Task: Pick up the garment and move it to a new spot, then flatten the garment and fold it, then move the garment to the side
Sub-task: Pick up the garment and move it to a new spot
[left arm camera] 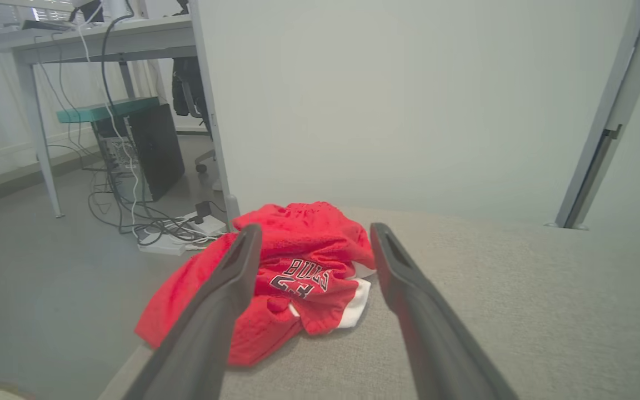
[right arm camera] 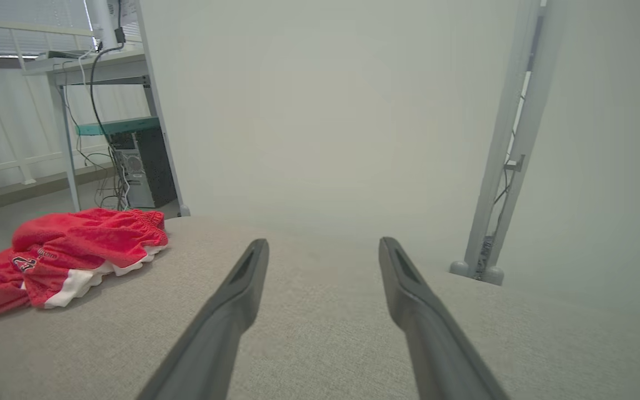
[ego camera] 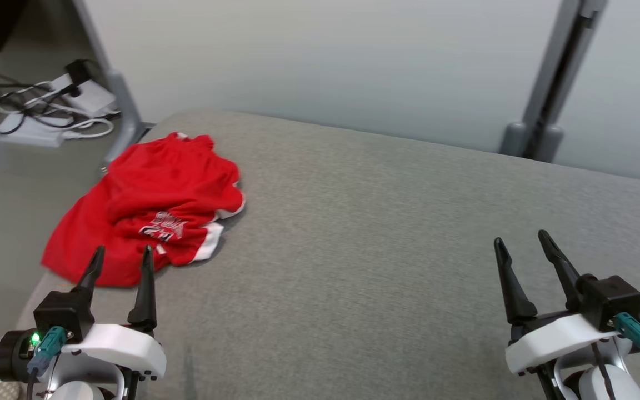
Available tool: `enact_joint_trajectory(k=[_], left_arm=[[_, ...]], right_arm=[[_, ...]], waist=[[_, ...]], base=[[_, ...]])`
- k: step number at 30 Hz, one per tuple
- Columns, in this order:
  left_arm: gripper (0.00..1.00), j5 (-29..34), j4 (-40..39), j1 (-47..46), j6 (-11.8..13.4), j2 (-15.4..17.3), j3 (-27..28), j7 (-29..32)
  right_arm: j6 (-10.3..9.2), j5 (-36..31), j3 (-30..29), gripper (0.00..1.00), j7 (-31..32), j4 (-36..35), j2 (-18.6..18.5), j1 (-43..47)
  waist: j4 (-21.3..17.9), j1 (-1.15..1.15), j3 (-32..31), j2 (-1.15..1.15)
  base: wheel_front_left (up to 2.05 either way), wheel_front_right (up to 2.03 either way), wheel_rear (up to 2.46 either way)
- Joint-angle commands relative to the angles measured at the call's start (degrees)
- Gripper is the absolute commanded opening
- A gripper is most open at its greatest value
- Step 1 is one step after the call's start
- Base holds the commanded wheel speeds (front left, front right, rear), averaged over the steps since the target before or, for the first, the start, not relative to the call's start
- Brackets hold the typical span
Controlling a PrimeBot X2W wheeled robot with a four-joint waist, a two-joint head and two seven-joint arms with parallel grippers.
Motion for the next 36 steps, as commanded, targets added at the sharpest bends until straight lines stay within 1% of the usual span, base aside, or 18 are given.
enact_joint_trajectory(k=[1, 5, 9, 15, 23, 26, 29, 32, 33, 36], left_arm=[[1.00, -0.4, -0.4, 0.4, 0.6, 0.1, 0.3, -0.2], [1.00, -0.4, -1.2, 1.1, 1.3, 0.5, 0.6, 0.1], [1.00, -0.8, -1.7, 1.6, 1.6, 0.6, 0.7, 0.3], [1.00, -1.1, -1.9, 1.8, 1.7, 0.9, 0.6, 0.1], [1.00, -1.4, -2.2, 1.7, 2.3, 0.4, 0.6, -0.4], [1.00, -1.7, -2.5, 1.1, 2.4, 0.3, 0.8, -0.5], [1.00, -2.3, -3.0, -0.8, 1.7, 0.7, 0.9, -0.2], [1.00, -2.9, -3.3, -3.9, 0.9, 1.3, 1.4, 0.3], [1.00, -3.8, -3.2, -5.3, 0.6, 1.1, 1.6, 0.5], [1.00, -5.6, -1.1, -9.3, -0.3, 1.9, 2.7, 2.2]], right_arm=[[0.00, 0.5, 0.5, 1.00, 0.0, -0.4, -0.2, -0.7], [-0.01, 1.0, 1.3, 1.00, -0.1, -0.4, -0.1, -0.9], [-0.01, 1.5, 1.5, 1.00, -0.3, -0.1, -0.2, -1.0], [-0.01, 1.8, 1.6, 1.00, -0.2, 0.0, -0.1, -0.5], [-0.01, 1.8, 1.5, 1.00, 0.3, -0.4, -0.1, 0.2], [-0.01, 1.8, 1.7, 1.00, 0.7, -0.5, -0.1, 0.2], [-0.01, 1.4, 2.1, 1.00, 1.5, -1.1, -0.1, -0.3], [-0.01, 0.6, 2.4, 1.00, 2.6, -2.5, -0.2, -1.2], [-0.01, 0.3, 2.5, 1.00, 2.9, -2.8, -0.2, -1.5], [-0.01, -0.6, 3.2, 1.00, 4.4, -4.3, -0.5, -2.7]], waist=[[3.7, 0.00, 0.2, 0.00], [6.6, 0.00, 0.3, 0.00], [8.3, 0.00, 0.2, 0.00], [9.3, 0.00, 0.0, 0.00], [9.6, 0.00, 0.2, 0.00], [9.3, 0.00, 0.4, 0.00], [8.3, 0.00, 1.3, 0.00], [6.6, 0.00, 3.7, 0.00], [6.0, 0.00, 4.6, 0.00], [3.4, 0.00, 7.9, 0.00]], base=[[0.00, 0.00, 0.00], [0.00, 0.00, 0.00], [0.00, 0.00, 0.00], [0.00, 0.00, 0.00], [0.00, 0.00, 0.00], [0.00, 0.00, 0.00], [0.00, 0.00, 0.00], [0.00, 0.00, 0.00], [0.00, 0.00, 0.00], [0.00, 0.00, 0.00]])
